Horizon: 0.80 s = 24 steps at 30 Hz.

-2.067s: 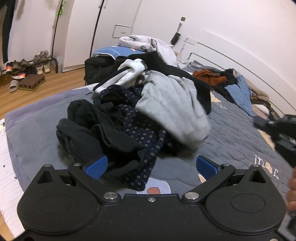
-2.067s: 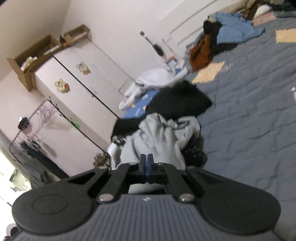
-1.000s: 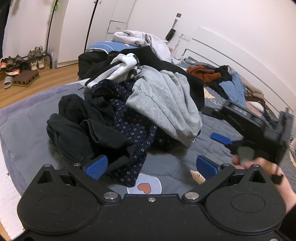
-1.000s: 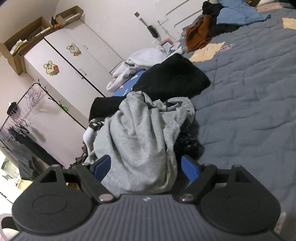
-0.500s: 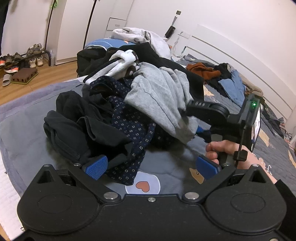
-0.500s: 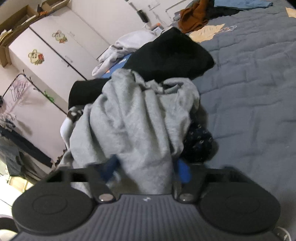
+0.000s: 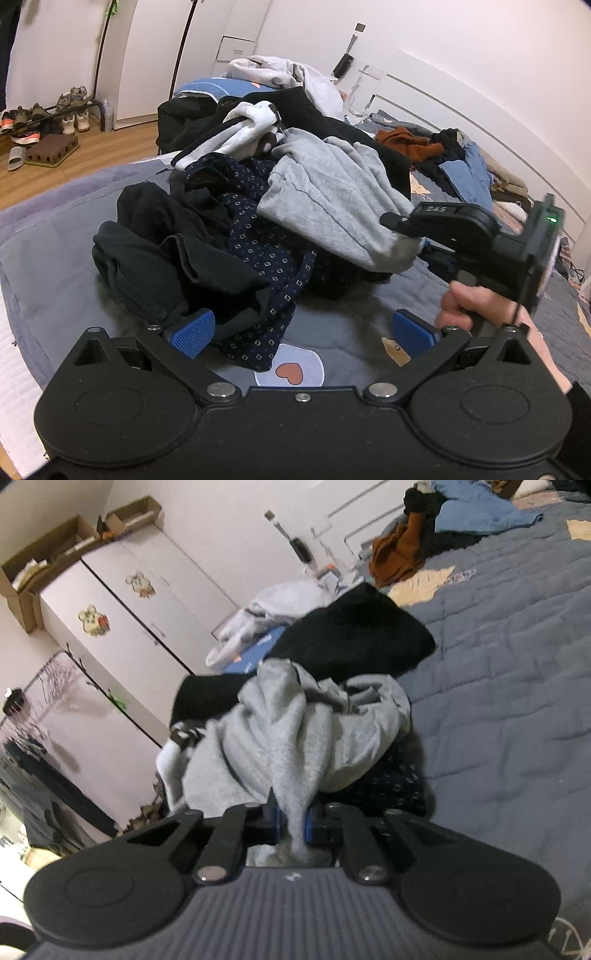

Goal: Fold clothes
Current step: 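Pull the grey sweatshirt off the pile and lay it on the open bed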

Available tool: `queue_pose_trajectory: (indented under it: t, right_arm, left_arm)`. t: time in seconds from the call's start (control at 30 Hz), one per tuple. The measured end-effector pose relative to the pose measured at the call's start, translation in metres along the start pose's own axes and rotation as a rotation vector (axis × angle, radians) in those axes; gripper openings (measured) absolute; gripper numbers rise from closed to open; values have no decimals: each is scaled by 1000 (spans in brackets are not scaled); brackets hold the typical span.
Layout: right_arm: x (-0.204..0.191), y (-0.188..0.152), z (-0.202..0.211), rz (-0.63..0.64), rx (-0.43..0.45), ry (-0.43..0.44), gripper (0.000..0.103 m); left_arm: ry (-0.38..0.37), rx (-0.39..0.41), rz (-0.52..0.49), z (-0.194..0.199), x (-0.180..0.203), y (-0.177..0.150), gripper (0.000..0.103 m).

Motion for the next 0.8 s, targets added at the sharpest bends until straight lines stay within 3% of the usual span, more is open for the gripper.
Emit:
queue_pose_trajectory:
  t: [0.37,0.8]
  right_arm:
    - [-5,4,51,-72,45,67,9]
    - [31,20,163,-150,122,72,9]
  left_arm:
    - [-2,1,1,-3,-2,1,103]
    - [-28,15,-48,-2,12,3,103]
Point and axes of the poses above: each gripper's, at about its wrist camera, not at the fingertips, and z roughly against the way its jaws point, x to its right, y to its top, the point moved 9 cm from there along -z, roughly the way its jaws point, and after that the axes turned 12 degrees about -z, right-handed, at the moved point
